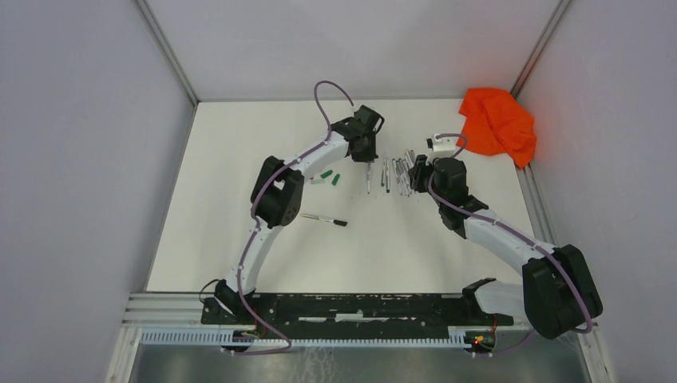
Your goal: Open the pen caps
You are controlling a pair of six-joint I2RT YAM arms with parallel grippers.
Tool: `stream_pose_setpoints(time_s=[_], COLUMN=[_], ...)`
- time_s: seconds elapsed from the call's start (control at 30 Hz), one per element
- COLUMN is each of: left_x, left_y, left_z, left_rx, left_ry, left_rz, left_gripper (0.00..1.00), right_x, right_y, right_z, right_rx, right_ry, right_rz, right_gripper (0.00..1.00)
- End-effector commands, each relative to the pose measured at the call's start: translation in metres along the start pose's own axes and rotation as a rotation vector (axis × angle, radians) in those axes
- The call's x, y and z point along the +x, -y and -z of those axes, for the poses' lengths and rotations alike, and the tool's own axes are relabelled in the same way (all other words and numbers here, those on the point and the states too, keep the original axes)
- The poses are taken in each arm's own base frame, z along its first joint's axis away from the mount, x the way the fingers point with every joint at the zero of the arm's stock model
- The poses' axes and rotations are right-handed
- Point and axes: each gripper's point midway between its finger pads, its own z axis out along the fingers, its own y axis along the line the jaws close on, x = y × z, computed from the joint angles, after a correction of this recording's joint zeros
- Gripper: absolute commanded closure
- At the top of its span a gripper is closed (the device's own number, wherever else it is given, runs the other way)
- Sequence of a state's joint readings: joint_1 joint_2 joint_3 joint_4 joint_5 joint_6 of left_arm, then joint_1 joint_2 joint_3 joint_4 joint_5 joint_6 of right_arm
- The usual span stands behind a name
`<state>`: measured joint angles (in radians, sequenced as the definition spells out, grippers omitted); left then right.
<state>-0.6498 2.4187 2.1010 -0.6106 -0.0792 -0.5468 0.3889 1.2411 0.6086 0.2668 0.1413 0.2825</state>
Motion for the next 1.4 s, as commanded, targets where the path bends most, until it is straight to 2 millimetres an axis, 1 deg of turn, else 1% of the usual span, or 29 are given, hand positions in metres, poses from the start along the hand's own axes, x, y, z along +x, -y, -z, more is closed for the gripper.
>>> stream_pose_setpoints(time_s=[0.0, 0.07, 0.17, 0.27, 0.4, 0.53, 0.57, 0.63, 0.73, 0.77, 0.87, 0.93, 0.97, 1.03, 1.13, 1.17, 1.27, 1.33, 1.37], left_x=[-0.007, -0.003, 0.002, 0.008, 0.014, 0.011, 0.009, 0.001, -0.014, -0.017, -0.033, -0.041, -0.045, -0.046, -0.038, -0.034, -0.006, 0.015, 0.025], left_y=[0.016, 0.022, 0.029, 0.034, 0.034, 0.034, 0.034, 0.035, 0.035, 0.032, 0.027, 0.021, 0.018, 0.008, -0.016, -0.025, -0.054, -0.072, -0.082], left_z=[-0.003, -0.005, -0.009, -0.015, -0.02, -0.019, -0.017, -0.009, 0.008, 0.014, 0.04, 0.061, 0.072, 0.093, 0.122, 0.135, 0.15, 0.156, 0.159], left_rx=[0.105, 0.143, 0.186, 0.211, 0.216, 0.215, 0.212, 0.213, 0.199, 0.186, 0.166, 0.143, 0.133, 0.101, 0.026, 0.001, -0.078, -0.123, -0.146], left_ry=[0.015, 0.003, -0.016, -0.04, -0.053, -0.044, -0.037, -0.014, 0.041, 0.059, 0.138, 0.19, 0.214, 0.251, 0.287, 0.299, 0.288, 0.276, 0.271], left_rz=[-0.033, -0.031, -0.019, -0.01, 0.005, 0.017, 0.021, 0.025, 0.037, 0.044, 0.081, 0.115, 0.143, 0.189, 0.25, 0.275, 0.357, 0.44, 0.484], left_gripper=[0.98, 0.96, 0.91, 0.84, 0.72, 0.63, 0.6, 0.57, 0.57, 0.56, 0.54, 0.52, 0.52, 0.51, 0.51, 0.49, 0.44, 0.38, 0.32], right_x=[-0.005, -0.003, 0.0, 0.003, 0.002, -0.002, -0.002, -0.004, -0.005, -0.005, -0.005, -0.002, 0.0, 0.005, 0.012, 0.014, 0.021, 0.026, 0.028], right_y=[0.004, 0.005, 0.006, 0.007, 0.008, 0.008, 0.008, 0.006, 0.005, 0.006, 0.001, -0.007, -0.014, -0.027, -0.048, -0.053, -0.066, -0.072, -0.075], right_z=[0.005, 0.005, 0.006, 0.008, 0.012, 0.015, 0.016, 0.017, 0.02, 0.022, 0.025, 0.026, 0.026, 0.027, 0.028, 0.028, 0.027, 0.026, 0.025], right_rx=[0.017, 0.017, 0.017, 0.02, 0.021, 0.02, 0.02, 0.012, 0.004, 0.005, -0.024, -0.071, -0.107, -0.15, -0.21, -0.227, -0.263, -0.28, -0.289], right_ry=[0.025, 0.022, 0.016, 0.014, 0.023, 0.032, 0.033, 0.038, 0.042, 0.042, 0.039, 0.024, 0.013, -0.011, -0.044, -0.051, -0.07, -0.079, -0.086], right_rz=[0.014, 0.014, 0.016, 0.016, 0.017, 0.017, 0.016, 0.015, 0.015, 0.017, 0.039, 0.069, 0.095, 0.147, 0.217, 0.235, 0.261, 0.266, 0.269], right_gripper=[0.63, 0.63, 0.63, 0.63, 0.62, 0.63, 0.62, 0.62, 0.62, 0.62, 0.62, 0.62, 0.62, 0.62, 0.62, 0.62, 0.62, 0.62, 0.62])
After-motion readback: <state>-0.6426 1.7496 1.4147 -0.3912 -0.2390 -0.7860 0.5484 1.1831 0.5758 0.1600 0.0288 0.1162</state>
